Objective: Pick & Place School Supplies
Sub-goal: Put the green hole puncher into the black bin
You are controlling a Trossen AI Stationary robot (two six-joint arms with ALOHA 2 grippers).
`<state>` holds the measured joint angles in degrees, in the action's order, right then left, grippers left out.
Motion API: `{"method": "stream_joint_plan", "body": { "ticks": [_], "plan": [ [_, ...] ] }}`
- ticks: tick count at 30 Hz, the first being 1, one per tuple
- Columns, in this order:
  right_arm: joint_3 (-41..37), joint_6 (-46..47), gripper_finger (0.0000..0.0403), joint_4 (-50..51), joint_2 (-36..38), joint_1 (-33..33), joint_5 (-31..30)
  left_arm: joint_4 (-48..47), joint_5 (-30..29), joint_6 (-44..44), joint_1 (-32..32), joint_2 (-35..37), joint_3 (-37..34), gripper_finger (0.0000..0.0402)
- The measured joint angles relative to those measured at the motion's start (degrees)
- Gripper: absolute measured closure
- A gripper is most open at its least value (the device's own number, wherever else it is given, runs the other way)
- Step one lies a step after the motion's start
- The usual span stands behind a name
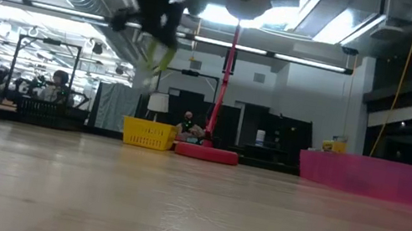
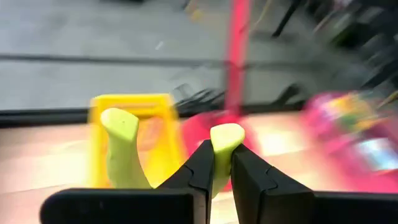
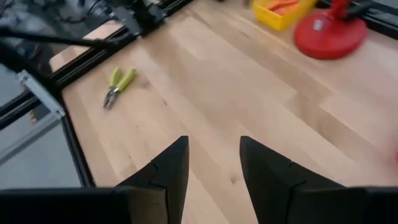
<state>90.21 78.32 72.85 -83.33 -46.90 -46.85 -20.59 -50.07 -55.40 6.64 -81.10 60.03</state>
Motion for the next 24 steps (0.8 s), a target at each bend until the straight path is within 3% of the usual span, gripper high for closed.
{"method": "stream_joint_plan", "body": {
  "ticks": [4,9,17,24],
  "plan": [
    [0.0,12.4,0.0258,7.0,0.0,-5.0,-2.1,-10.4,8.3,1.7,9.7,1.8,0.0,0.0373],
    [0.0,23.9,0.0258,11.4,-0.2,-10.3,-3.2,-20.1,10.5,2.0,20.7,5.8,0.0,0.0373],
    [0.0,33.4,0.0258,13.7,-1.8,-14.9,-3.8,-23.6,20.6,9.7,37.2,10.2,0.0,0.0373],
    [0.0,37.0,0.0258,14.5,-2.6,-16.4,-3.7,-23.5,22.5,9.7,42.0,9.1,-3.7,0.0373]
  ]
}}
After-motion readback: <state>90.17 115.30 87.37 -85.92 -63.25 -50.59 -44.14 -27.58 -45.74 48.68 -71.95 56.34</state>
